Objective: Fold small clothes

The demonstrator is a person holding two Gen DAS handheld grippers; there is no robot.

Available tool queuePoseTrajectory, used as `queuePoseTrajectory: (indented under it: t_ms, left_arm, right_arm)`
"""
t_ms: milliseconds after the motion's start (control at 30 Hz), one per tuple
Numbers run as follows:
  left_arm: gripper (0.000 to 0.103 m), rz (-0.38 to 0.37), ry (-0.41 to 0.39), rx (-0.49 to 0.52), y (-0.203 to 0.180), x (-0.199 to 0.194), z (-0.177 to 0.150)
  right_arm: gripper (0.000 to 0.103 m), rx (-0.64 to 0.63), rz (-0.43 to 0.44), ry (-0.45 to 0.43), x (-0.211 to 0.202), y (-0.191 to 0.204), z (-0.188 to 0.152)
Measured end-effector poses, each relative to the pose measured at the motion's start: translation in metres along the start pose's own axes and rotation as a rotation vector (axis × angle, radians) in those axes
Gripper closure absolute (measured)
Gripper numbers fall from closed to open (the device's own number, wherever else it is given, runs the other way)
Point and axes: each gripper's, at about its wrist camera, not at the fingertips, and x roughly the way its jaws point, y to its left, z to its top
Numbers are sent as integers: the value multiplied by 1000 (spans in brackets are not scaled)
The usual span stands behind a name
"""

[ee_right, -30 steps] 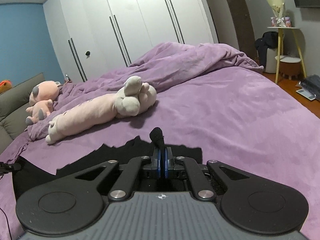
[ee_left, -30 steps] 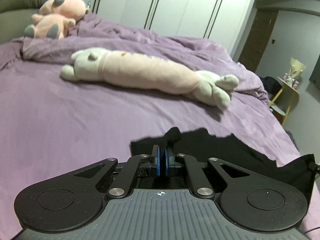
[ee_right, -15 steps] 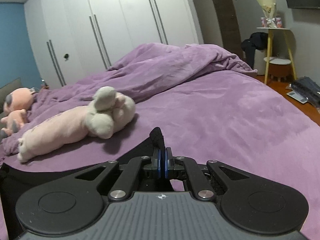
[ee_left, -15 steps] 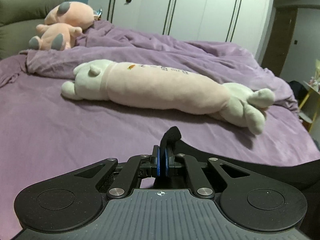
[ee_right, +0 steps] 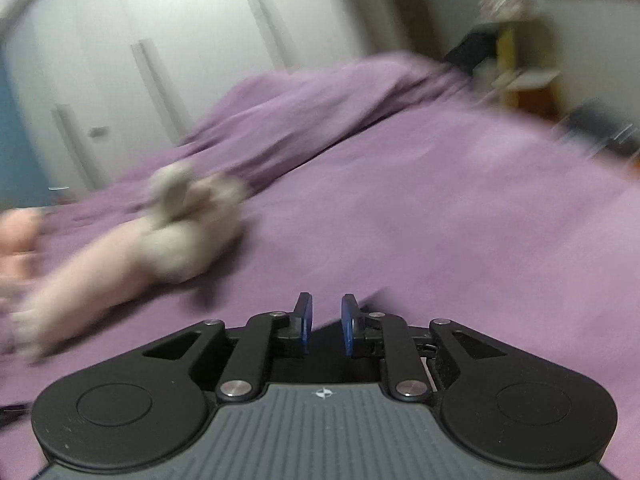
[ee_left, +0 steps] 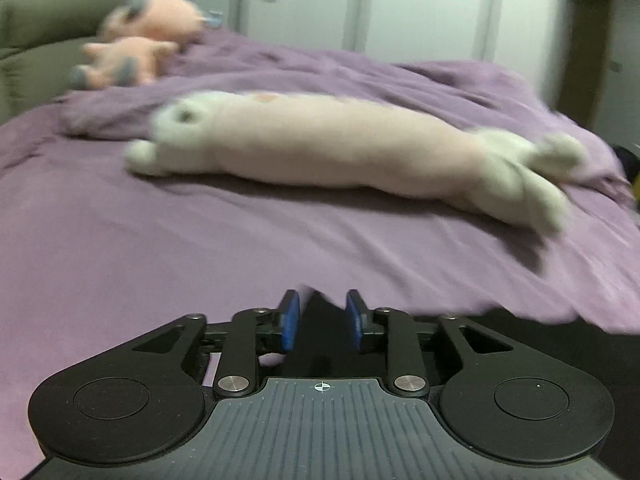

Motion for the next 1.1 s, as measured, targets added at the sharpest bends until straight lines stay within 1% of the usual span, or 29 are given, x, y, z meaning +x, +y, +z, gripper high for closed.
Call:
queuePoseTrajectory:
  t_ms: [33, 67, 100, 133, 200, 233, 300, 367, 400, 433, 500, 567, 633, 700, 767, 867, 900, 1000, 1067, 1100]
  left_arm:
    - [70, -53, 23, 9, -12, 3, -7]
    - [68, -89, 38, 7, -21, 6, -13]
    - [68, -120, 51, 1, -31, 10, -19]
    - [68, -141, 62, -3, -41, 15, -26]
    - [66, -140, 81, 8, -56, 26, -35]
    - [65, -122, 91, 32, -61, 32, -39]
    - [65, -64, 102, 74, -62, 46, -42]
    - [63, -50, 85, 79, -59, 52, -42]
    - [60, -41, 77, 77, -58, 55, -41]
    - [60, -39, 73, 72, -56, 58, -41]
    - [59, -47, 54, 62, -53, 62, -42]
    - [58, -58, 41, 48, -48, 65, -44]
    - [57, -64, 36, 37, -47, 67, -43]
    - [57, -71, 33, 42, -47, 67, -41]
    - [57, -87, 31, 34, -44, 67, -41]
    - [57, -127, 33, -16, -33, 67, -39]
    - [58, -141, 34, -41, -29, 66, -39]
    - [59, -172, 53, -127, -12, 60, -37]
    - [60, -168, 61, -142, 0, 52, -36]
    - [59, -154, 59, -126, 5, 46, -36]
  right_arm:
    - [85, 27, 109, 60, 6, 9, -12]
    - [84, 61, 221, 121, 15, 19, -26]
    - [83, 88, 299, 168, 24, 28, -40]
    - [83, 98, 329, 209, 33, 36, -54]
    - [83, 82, 313, 260, 52, 43, -72]
    - [85, 66, 287, 262, 58, 42, -76]
    - [94, 56, 279, 210, 65, 28, -74]
    - [99, 54, 230, 156, 70, 11, -62]
    - [103, 50, 207, 138, 73, 3, -56]
    - [103, 45, 189, 124, 73, -4, -51]
    - [103, 60, 195, 104, 77, -21, -41]
    - [103, 76, 162, 70, 79, -32, -34]
    - [103, 137, 143, 54, 83, -46, -30]
    - [103, 164, 159, 50, 88, -52, -30]
    - [103, 152, 169, 41, 87, -53, -31]
    - [103, 198, 187, 27, 86, -59, -34]
    - [103, 192, 170, 25, 86, -56, -34]
    - [103, 104, 71, 37, 74, -36, -32]
    - [97, 67, 30, 53, 60, -28, -33]
    - [91, 58, 27, 60, 47, -26, -35]
